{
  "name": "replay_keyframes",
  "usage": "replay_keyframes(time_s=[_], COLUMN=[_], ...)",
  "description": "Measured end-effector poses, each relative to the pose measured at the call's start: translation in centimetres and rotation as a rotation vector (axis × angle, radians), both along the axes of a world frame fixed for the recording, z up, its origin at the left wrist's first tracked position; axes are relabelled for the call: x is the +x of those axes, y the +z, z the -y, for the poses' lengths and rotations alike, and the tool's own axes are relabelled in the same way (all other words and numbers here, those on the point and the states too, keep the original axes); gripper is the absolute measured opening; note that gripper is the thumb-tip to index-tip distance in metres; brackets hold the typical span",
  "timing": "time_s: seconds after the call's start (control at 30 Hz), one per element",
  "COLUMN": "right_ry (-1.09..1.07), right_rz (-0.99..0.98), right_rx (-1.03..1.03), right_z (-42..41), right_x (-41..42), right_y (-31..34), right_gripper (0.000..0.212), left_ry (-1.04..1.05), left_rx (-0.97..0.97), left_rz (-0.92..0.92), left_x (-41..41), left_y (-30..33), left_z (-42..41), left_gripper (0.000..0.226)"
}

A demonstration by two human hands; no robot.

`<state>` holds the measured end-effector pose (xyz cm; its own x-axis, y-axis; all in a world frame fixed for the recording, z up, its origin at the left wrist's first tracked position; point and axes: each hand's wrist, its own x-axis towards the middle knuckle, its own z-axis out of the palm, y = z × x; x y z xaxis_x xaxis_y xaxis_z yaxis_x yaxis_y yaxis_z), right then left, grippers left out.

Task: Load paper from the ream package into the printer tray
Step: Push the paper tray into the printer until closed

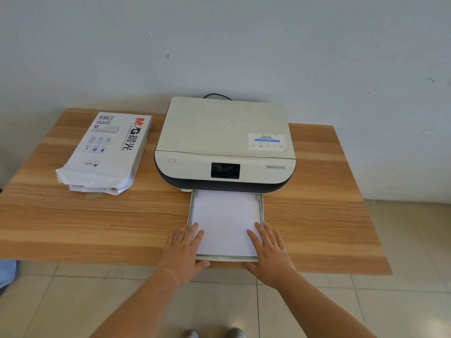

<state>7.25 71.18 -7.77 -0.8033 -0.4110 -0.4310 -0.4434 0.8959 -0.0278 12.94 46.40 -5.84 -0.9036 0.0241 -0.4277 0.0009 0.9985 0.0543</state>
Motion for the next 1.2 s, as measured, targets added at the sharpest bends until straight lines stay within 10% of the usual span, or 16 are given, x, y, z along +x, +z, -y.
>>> replay_keyframes(time_s=[1.2], right_ry=[0.061], right_rz=[-0.097], right_rx=[-0.002], right_z=[0.7], right_x=[-2.5], right_y=[2.1], right_gripper=[0.096], left_ry=[0.028], left_rx=[-0.006], left_rz=[-0.049], left_x=[-1.8], left_y=[0.7], left_z=[0.7], left_gripper=[0.087])
